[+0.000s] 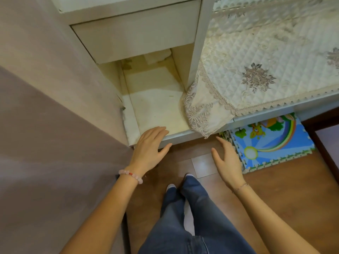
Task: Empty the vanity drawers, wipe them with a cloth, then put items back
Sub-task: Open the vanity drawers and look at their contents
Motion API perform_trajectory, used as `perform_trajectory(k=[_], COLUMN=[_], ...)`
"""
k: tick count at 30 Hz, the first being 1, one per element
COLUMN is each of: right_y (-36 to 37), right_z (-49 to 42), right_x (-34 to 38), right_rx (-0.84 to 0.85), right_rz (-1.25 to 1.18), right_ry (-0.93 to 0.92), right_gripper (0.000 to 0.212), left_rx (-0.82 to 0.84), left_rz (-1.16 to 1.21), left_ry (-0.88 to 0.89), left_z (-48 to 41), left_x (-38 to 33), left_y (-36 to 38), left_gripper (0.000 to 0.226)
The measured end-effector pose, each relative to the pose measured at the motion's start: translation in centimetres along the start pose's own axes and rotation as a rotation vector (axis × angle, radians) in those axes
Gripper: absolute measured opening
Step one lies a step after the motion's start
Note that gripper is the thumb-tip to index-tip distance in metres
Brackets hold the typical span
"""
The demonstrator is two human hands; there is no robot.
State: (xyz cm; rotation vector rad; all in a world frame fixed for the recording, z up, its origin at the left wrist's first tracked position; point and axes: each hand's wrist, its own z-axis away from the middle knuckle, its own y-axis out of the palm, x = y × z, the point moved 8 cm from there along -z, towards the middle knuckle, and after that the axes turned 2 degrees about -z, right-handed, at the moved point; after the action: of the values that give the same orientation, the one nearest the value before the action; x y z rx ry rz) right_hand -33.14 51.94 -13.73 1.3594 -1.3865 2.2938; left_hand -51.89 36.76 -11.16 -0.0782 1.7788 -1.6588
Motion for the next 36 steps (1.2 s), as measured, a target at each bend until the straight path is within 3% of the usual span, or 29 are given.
perform_trajectory(k=[7, 11, 21, 36], right_y=[10.6, 14.9, 19.0, 20.3], right_z=[-0.5, -1.1, -2.6, -1.1], right_x=[-4.0, -4.6, -4.5, -5.9], right_rx=[0.173, 0.121, 0.012, -0.027], right_rz=[-0.889, -1.335, -1.590, -1.860], right_ry=[0.703, 0.957, 1.052, 0.993], right_gripper=[0.036, 0.045, 0.055, 0.071], left_rx=[0.041, 0.033, 0.048, 0.040], left_rz=[-0.036, -0.058, -0.082, -0.136], left_ry=[0.031, 0.063, 0.123, 0.093], left_z=[0.5, 0.4, 0.6, 1.3], left_x=[2.0, 2.3, 2.9, 2.2], left_y=[0.9, 1.1, 1.5, 1.9], left_gripper=[0.052, 0.052, 0.055, 0.060])
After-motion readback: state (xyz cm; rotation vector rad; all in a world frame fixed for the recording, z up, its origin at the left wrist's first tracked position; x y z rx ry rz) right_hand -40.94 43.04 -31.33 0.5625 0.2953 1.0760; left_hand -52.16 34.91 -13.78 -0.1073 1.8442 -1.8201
